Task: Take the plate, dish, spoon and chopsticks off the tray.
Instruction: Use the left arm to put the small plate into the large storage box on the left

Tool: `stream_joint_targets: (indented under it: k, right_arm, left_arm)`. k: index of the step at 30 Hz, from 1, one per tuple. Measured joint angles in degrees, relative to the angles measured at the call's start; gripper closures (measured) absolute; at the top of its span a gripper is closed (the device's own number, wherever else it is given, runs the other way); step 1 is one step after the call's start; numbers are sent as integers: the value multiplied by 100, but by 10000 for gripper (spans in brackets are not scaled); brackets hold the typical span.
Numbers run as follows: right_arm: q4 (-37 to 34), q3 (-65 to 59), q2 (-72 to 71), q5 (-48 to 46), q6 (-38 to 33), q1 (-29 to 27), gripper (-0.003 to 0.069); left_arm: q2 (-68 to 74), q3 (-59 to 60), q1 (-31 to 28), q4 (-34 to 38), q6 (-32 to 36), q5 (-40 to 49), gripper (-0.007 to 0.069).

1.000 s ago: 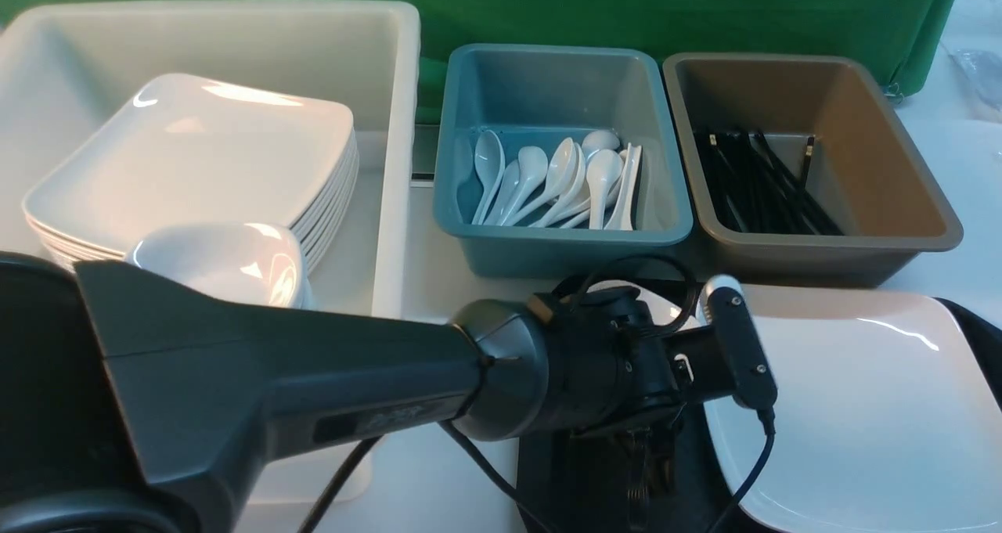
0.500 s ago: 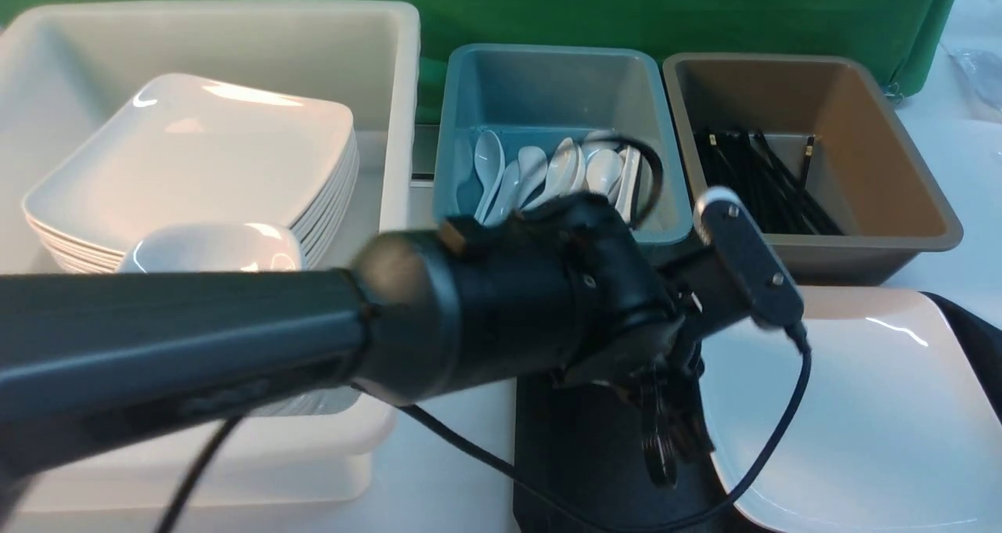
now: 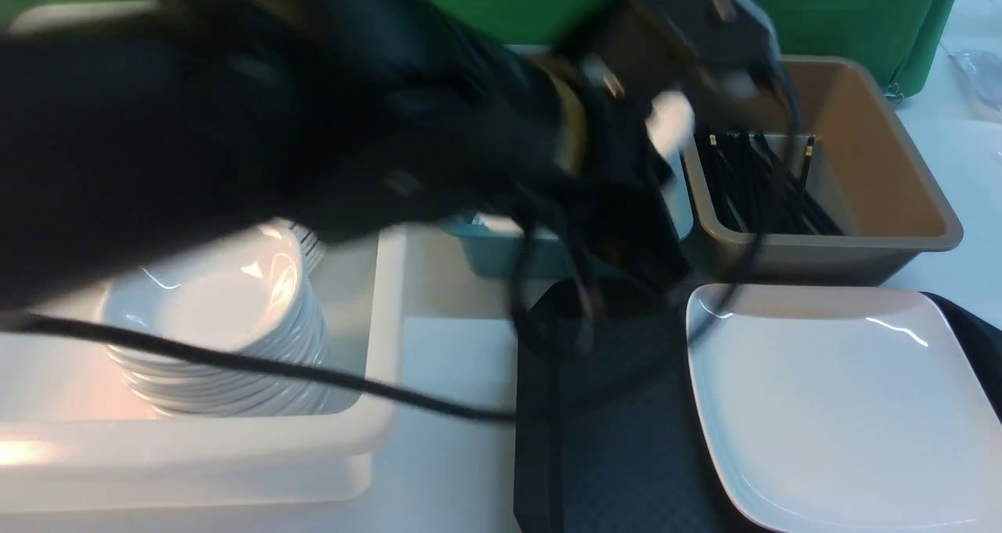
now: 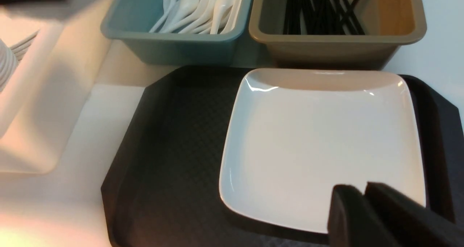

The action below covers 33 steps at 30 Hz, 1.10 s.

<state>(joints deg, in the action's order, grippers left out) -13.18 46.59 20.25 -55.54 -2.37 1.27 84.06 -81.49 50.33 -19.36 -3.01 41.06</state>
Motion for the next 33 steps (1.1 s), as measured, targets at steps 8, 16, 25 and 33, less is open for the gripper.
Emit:
stream_joint_targets:
  k: [8,16,25,33]
  right_arm:
    - [-11,0,0,104,0,0,568]
    - [-26,0,0,125,24,0,568]
    - [-30,0,0,136,29,0,568]
    - [-32,0,0,200,87,0,568]
  left_arm:
    - [-435,-57,-1195,-234,-571,1952,607]
    - [-435,419,-1735,-68,-617,2520,607]
    - [-430,1280,-1735,-555,-907,2169,607]
    - [-430,1490,-1735,-489,-855,1864,549]
